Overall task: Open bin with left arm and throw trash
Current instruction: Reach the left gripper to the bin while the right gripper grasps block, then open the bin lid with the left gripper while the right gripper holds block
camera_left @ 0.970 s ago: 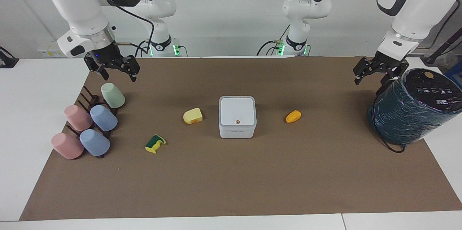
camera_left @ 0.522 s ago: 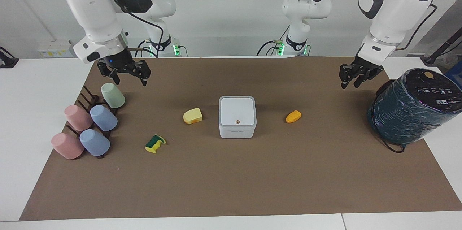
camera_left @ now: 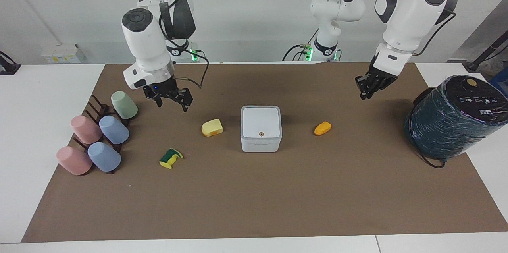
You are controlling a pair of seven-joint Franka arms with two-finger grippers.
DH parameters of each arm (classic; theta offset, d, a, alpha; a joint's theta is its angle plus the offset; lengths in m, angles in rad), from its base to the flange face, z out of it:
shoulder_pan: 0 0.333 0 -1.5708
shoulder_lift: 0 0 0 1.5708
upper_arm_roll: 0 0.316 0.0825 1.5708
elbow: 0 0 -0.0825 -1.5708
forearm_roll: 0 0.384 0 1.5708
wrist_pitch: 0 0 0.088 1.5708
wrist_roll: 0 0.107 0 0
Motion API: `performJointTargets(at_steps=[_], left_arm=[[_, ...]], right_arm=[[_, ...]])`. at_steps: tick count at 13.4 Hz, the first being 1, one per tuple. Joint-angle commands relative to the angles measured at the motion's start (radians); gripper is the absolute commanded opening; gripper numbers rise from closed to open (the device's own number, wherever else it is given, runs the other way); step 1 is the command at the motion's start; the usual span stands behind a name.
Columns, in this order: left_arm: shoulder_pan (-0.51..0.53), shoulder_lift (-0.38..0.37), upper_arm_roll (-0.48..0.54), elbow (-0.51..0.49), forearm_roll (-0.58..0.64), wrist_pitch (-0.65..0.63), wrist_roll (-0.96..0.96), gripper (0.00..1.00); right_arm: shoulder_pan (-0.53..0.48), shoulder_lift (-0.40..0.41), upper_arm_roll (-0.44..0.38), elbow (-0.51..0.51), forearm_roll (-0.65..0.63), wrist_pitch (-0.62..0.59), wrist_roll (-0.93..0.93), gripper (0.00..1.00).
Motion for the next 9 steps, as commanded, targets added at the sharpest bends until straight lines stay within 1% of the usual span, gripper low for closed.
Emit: performJointTargets(at_steps=[1, 3, 5, 8, 9], left_arm=[[-0.073, -0.002, 0.013, -0.064, -0.015, 0.119, -0.166, 0.0], [-0.107, 0.033, 0.013, -0.066, -0.056, 0.196, -0.247, 0.0], [-0.147, 0.069, 0.013, -0.066, -0.091, 0.265, -0.324, 0.0], [-0.204, 0.108, 0.013, -0.066, -0.095, 0.346, -0.535, 0.0], [-0.216, 0.112, 0.013, -0.066, -0.098, 0.363, -0.604, 0.0]], right_arm=[[0.026, 0.022, -0.003, -0.087, 0.018, 0.13, 0.111, 1.0], [0.028, 0.035, -0.003, -0.13, 0.018, 0.178, 0.17, 1.0], [0.047, 0.061, -0.003, -0.133, 0.018, 0.186, 0.219, 1.0], [0.072, 0.094, -0.003, -0.141, 0.018, 0.259, 0.312, 1.0], [0.072, 0.107, -0.003, -0.144, 0.018, 0.284, 0.332, 1.0]])
